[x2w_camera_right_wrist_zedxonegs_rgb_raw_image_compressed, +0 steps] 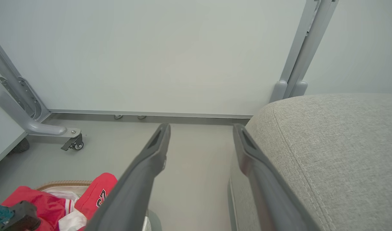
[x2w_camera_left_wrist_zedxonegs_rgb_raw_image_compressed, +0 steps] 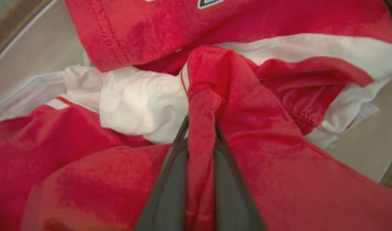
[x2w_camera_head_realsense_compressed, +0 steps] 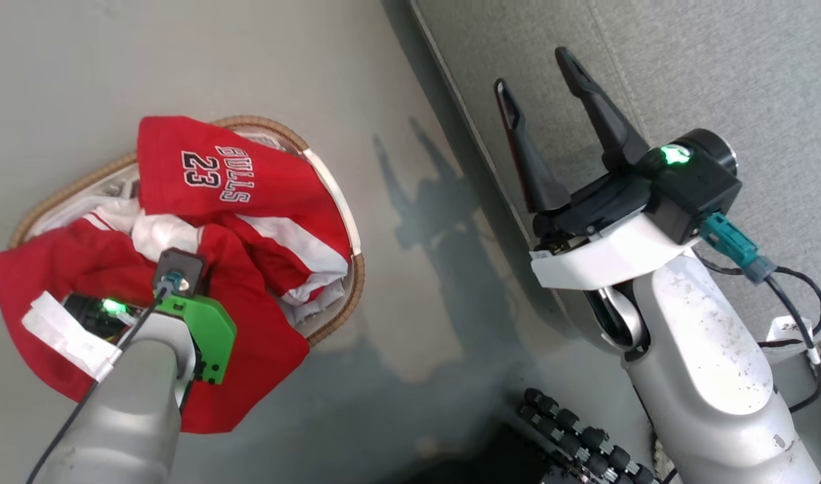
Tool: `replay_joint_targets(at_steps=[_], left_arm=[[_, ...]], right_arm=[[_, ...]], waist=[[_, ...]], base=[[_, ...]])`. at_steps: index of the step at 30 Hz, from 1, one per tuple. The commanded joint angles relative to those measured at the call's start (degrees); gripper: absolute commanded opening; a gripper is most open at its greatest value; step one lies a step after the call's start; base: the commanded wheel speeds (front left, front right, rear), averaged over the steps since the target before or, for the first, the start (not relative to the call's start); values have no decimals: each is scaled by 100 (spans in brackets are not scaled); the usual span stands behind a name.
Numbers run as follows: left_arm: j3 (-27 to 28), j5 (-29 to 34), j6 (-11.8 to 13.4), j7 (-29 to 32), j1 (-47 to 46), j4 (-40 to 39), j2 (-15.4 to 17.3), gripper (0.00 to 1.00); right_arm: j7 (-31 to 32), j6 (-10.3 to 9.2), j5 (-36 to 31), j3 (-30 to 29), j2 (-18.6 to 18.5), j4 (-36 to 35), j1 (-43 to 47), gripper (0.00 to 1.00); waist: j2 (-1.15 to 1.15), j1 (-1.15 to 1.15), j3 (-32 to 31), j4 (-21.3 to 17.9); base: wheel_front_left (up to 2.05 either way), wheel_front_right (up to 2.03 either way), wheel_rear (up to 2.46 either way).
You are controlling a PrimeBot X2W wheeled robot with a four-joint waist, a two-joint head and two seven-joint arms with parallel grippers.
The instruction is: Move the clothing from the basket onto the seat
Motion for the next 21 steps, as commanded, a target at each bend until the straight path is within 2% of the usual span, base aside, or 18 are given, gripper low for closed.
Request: replay_joint_targets(at_steps=[1,11,21], left_arm=[[-22,-87,-23,-61,115,-34,-21,0],[20,-472,-24,-94,763,-636,-276,0],[206,-784,-24,-96,1587,-1919,-402,0]], right_arm=[[-13,-6,-48,17,-17,58,109,100],[-13,-6,-301,-38,-18,387,455,100],[-13,-6,-409,-172,-19,773,996,100]], waist=[[0,0,-419,113],[0,0,-1468,513],[0,0,-2390,910]], base=[[0,0,0],[0,0,0],[0,0,0]])
